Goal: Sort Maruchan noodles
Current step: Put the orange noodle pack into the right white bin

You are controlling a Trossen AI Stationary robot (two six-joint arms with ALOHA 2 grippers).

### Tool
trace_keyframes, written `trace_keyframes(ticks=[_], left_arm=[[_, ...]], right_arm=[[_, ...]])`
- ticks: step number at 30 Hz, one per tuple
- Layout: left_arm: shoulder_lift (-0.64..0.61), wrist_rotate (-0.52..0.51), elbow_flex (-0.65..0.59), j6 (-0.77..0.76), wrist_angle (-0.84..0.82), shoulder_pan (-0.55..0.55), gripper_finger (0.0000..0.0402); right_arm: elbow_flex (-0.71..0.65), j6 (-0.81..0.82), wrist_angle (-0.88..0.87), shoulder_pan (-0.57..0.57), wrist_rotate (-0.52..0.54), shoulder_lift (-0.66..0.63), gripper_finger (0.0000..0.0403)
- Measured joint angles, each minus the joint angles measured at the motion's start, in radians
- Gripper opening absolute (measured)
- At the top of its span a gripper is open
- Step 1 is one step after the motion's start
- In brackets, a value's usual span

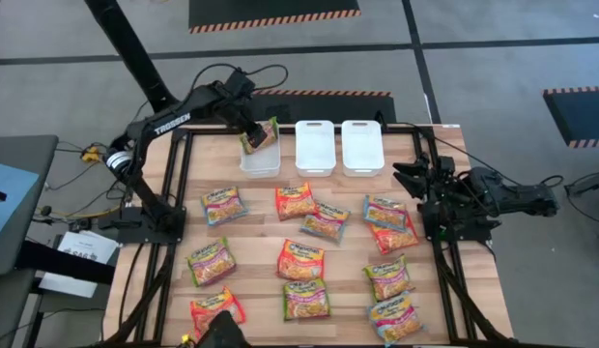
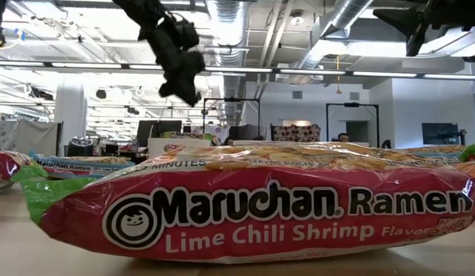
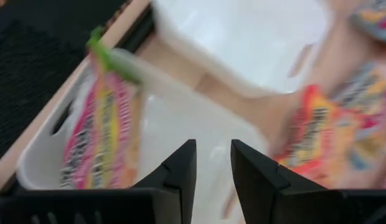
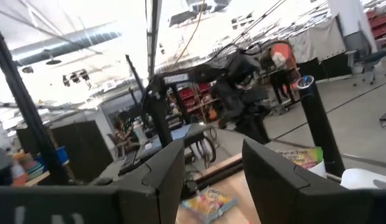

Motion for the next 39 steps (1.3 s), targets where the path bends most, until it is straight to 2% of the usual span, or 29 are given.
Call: trace_keyframes(ticks=[5,10,14,18,21,30,34,39], left_arm=[[-0.031,0.072,0.068,-0.023,-0.005,-0.062,0.0084],[-0.056,0.087,0.147,-0.05,-0.006,-0.139,0.0084],[-0.062,0.099,0.208,-0.053,-0.01,-0.212,0.0084],[-0.062,0.169,0.256,-0.053,-0.014,-0.276,0.0084],[-0.062,0.215,0.285,-0.092,-0.016,-0.312,0.0084],[-0.062,0.255,0.406,-0.129,-0.063,-0.395,0.0084],[-0.068,0.251,0.444,-0.129,-0.148,-0.417,0.0084],[-0.094,0.201,0.444,-0.13,-0.248,-0.47,0.0084]], right_arm=[[0.0,-0.056,0.087,0.0,0.036,0.0,0.0214],[0.0,-0.075,0.167,0.0,0.037,0.0,0.0237],[0.0,-0.05,0.207,0.0,0.037,0.0,0.024],[0.018,-0.041,0.237,0.0,0.038,0.015,0.024],[0.08,-0.041,0.222,0.0,0.037,0.062,0.024],[0.35,-0.065,-0.141,0.0,0.006,0.287,0.024],[0.434,0.084,-0.265,0.0,0.004,0.37,0.024],[0.478,0.28,-0.343,0.0,-0.108,0.446,0.024]])
